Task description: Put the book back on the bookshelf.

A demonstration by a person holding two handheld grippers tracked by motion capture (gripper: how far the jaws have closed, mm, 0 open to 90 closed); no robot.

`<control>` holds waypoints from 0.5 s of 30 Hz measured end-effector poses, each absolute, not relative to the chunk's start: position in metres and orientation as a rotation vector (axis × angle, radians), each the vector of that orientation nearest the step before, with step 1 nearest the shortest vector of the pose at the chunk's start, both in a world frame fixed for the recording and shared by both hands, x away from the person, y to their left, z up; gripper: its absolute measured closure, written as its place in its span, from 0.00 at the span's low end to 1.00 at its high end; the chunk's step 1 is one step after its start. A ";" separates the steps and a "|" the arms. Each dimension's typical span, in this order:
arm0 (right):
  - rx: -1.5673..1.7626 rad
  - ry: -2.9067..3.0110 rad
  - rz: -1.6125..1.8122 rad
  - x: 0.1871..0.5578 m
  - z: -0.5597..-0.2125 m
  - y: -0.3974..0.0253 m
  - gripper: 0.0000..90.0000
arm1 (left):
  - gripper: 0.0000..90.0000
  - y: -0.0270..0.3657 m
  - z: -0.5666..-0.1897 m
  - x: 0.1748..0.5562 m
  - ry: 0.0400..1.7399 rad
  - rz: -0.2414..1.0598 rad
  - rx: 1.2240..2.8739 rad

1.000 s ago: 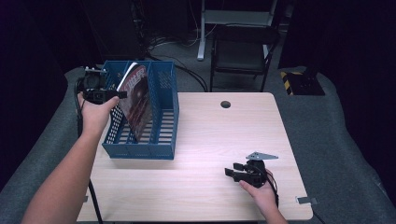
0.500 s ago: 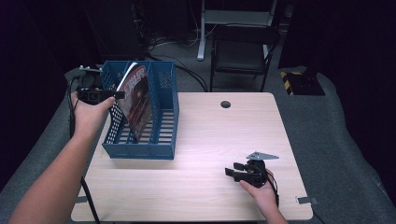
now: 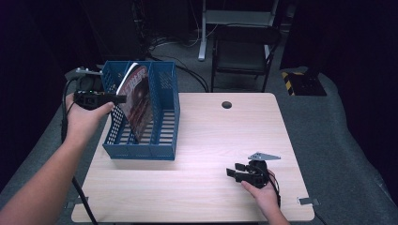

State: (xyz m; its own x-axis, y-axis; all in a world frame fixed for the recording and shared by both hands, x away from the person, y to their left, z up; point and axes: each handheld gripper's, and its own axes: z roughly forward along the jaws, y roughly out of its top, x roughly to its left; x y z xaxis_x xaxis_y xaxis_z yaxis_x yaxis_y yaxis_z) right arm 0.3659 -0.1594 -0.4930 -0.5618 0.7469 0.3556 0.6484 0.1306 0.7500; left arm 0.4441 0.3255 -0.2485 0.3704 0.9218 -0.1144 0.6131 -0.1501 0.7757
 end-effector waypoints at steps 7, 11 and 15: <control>1.420 2.282 1.419 0.366 -0.492 -0.160 0.51 | 0.60 0.311 -0.245 0.427 1.246 0.461 1.899; 1.411 2.281 1.418 0.366 -0.492 -0.161 0.51 | 0.60 0.298 -0.251 0.419 1.203 0.409 1.931; 1.410 2.281 1.415 0.366 -0.492 -0.161 0.51 | 0.59 0.286 -0.259 0.414 1.135 0.372 1.968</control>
